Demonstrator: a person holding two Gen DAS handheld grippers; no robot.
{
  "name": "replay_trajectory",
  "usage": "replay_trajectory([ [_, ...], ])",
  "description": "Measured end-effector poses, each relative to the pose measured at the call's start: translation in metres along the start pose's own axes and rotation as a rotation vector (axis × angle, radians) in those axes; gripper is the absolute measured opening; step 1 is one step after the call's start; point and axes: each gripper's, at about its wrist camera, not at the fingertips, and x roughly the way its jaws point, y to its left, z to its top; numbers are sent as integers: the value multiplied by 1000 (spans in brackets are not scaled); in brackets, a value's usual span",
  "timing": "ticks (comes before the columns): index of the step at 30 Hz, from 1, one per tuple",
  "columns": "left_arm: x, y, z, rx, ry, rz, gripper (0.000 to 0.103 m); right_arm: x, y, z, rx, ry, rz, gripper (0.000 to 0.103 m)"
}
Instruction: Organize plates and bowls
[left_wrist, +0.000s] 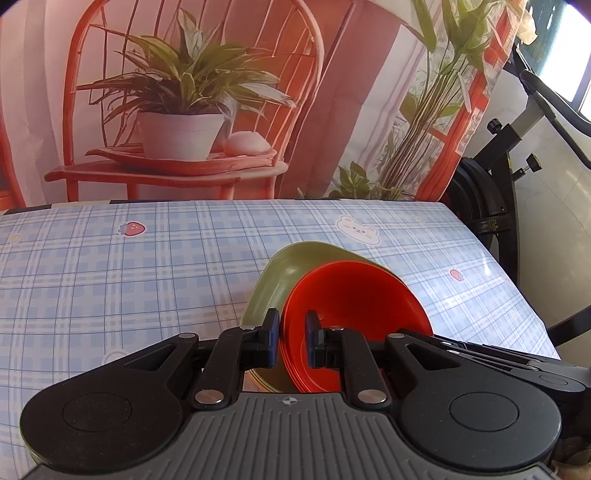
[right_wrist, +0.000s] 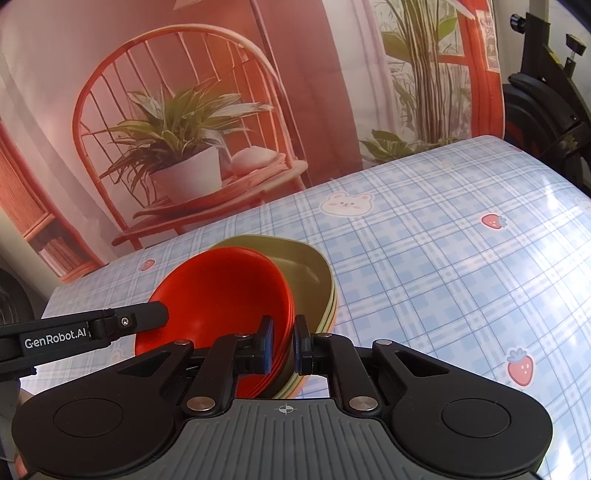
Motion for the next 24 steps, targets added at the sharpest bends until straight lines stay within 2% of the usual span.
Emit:
replay_trajectory([
  [8, -2, -8, 2, 42, -4, 26, 19, 0, 0, -1, -25, -5, 0, 10],
  [10, -6, -11, 3, 57, -15, 35, 35, -1, 3, 1, -44, -3, -13, 11],
  [11, -9, -12, 4, 64, -24, 46, 49, -3, 5, 1, -48, -7, -9, 14],
  [12, -12, -13, 5, 69, -35, 53, 54, -4, 6, 2, -52, -11, -11, 15],
  [14, -20, -14, 7, 77, -50, 49, 55, -10, 8, 5, -64, -26, -6, 19],
  [19, -45, -20, 14, 97, -86, 63, 58, -30, 5, 13, -89, -86, -28, 21],
  [22, -64, -25, 15, 115, -136, 81, 65, -44, 1, 16, -102, -115, -34, 26],
  [24, -78, -26, 14, 108, -178, 94, 79, -57, -1, 16, -124, -144, -40, 31],
])
